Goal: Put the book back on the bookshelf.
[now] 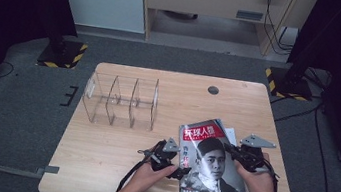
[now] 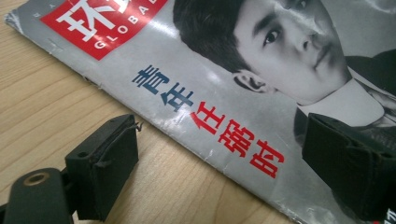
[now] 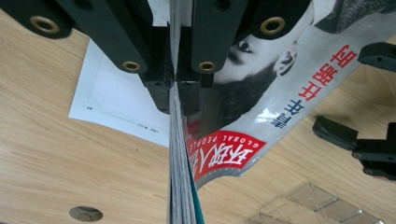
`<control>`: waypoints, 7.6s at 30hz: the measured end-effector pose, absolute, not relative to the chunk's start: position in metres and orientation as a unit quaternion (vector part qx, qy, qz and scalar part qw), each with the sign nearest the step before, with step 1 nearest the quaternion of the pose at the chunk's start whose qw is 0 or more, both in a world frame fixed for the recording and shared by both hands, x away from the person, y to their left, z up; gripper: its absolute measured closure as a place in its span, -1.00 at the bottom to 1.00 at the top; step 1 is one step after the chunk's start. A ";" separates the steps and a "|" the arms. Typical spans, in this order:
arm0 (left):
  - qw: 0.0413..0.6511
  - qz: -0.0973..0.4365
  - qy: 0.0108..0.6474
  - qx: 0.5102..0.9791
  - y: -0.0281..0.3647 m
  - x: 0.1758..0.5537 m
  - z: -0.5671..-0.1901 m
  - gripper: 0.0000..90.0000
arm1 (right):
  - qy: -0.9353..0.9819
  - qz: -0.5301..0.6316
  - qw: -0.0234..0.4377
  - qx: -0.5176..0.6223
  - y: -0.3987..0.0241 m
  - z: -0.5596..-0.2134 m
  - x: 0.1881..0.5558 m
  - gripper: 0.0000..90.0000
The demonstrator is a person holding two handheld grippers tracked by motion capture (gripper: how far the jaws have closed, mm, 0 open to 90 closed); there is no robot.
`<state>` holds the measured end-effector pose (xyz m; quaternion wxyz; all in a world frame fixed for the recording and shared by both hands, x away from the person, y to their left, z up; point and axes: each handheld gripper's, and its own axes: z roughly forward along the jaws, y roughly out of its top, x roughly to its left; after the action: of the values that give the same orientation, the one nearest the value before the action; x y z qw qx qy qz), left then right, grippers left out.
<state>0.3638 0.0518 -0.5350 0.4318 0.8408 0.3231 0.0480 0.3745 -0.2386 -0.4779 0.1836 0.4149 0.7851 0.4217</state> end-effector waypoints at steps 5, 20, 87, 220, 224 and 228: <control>0.437 0.047 0.330 0.836 0.055 0.367 -0.535 -0.78 | 0.777 0.438 0.189 0.411 -0.239 -0.472 0.373 0.95; 0.444 0.031 0.340 0.829 0.054 0.379 -0.536 -0.78 | 0.757 0.481 0.189 0.399 -0.238 -0.460 0.368 0.95; 0.423 0.075 0.341 0.836 0.043 0.373 -0.535 -0.15 | 0.773 0.349 0.172 0.501 -0.262 -0.529 0.387 -0.07; 0.400 -0.013 0.381 0.833 0.053 0.435 -0.497 0.62 | 0.819 0.389 0.114 0.406 -0.214 -0.529 0.397 0.43; 0.398 -0.012 0.382 0.834 0.054 0.435 -0.496 0.72 | 0.818 0.390 0.115 0.406 -0.214 -0.529 0.397 0.43; 0.397 -0.011 0.386 0.833 0.053 0.434 -0.496 0.75 | 0.819 0.388 0.113 0.408 -0.214 -0.529 0.397 0.43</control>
<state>0.4343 0.0532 -0.4956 0.3968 0.8326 0.3864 -0.0114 0.3966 -0.2136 -0.5291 0.1129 0.4079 0.8187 0.3880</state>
